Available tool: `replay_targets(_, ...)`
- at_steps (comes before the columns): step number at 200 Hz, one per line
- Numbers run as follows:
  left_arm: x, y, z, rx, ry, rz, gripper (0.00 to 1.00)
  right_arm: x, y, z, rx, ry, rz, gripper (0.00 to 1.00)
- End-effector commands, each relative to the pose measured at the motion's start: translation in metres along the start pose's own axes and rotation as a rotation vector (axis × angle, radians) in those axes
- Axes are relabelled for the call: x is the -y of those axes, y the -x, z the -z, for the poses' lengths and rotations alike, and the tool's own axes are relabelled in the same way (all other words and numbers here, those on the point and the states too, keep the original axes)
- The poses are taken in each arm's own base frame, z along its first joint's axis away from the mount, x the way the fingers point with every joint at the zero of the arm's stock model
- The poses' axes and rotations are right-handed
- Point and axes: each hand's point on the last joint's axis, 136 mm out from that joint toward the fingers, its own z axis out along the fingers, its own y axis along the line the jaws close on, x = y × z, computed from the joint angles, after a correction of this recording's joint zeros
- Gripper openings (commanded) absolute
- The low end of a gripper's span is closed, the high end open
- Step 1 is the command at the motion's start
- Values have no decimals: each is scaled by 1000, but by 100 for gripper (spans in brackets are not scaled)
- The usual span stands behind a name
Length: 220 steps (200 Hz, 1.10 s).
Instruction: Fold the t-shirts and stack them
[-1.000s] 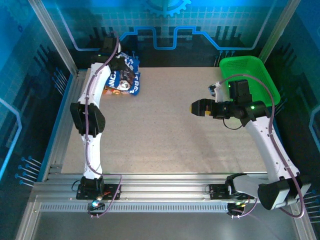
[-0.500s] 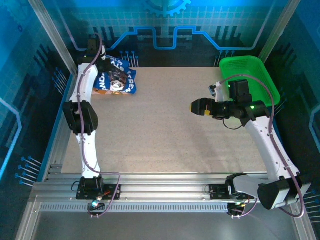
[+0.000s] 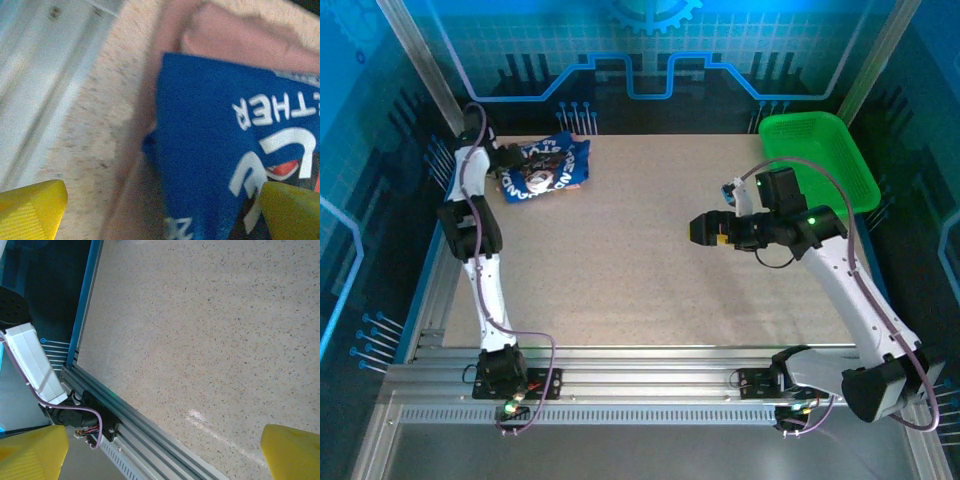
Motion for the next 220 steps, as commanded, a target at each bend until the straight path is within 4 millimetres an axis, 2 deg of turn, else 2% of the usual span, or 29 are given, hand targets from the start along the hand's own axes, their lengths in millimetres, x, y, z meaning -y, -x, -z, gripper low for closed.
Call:
replay_targets(1,8,90,142,284,-77,103,99,-13,-1,18,26,0,59,100)
replay_targets(22,7,109,211,379,-180,194,99,-6,0,23,53,-32,87,100)
replay_targets(43,27,99,261,409,-325,229,99,11,4,28,95,-87,116,100)
replay_targets(51,40,87,277,411,-396,231,99,21,7,30,117,-128,136,100)
replay_targets(59,53,67,285,402,-444,221,99,35,11,35,148,-181,135,100)
replay_targets(70,69,38,299,421,-472,176,99,53,19,44,197,-248,125,100)
replay_targets(71,70,33,295,412,-468,174,99,55,20,44,200,-253,124,100)
replay_targets(75,75,22,303,429,-474,151,99,64,23,48,222,-288,120,100)
replay_targets(78,77,9,298,419,-470,141,99,69,25,52,240,-312,118,100)
replay_targets(86,83,-15,308,441,-473,115,99,85,31,62,296,-378,109,100)
replay_targets(87,83,-20,304,432,-468,113,99,87,31,63,301,-386,106,100)
replay_targets(99,85,-57,312,450,-463,92,99,111,39,78,397,-470,90,100)
replay_targets(115,78,-106,306,477,-409,49,99,148,43,95,524,-598,57,100)
replay_targets(125,67,-126,300,508,-356,29,99,168,44,104,598,-680,52,100)
replay_targets(130,61,-136,296,509,-332,22,99,183,39,102,615,-723,47,100)
replay_targets(143,43,-159,282,502,-275,6,99,205,37,101,688,-803,113,100)
replay_targets(164,26,-182,261,555,-224,-78,99,240,27,92,777,-870,157,100)
replay_targets(186,15,-196,241,601,-179,-147,99,270,14,76,718,-894,95,100)
replay_targets(196,11,-200,233,622,-169,-155,99,276,13,68,736,-879,107,100)
replay_targets(220,18,-209,210,653,-230,-158,99,267,29,51,825,-755,170,100)
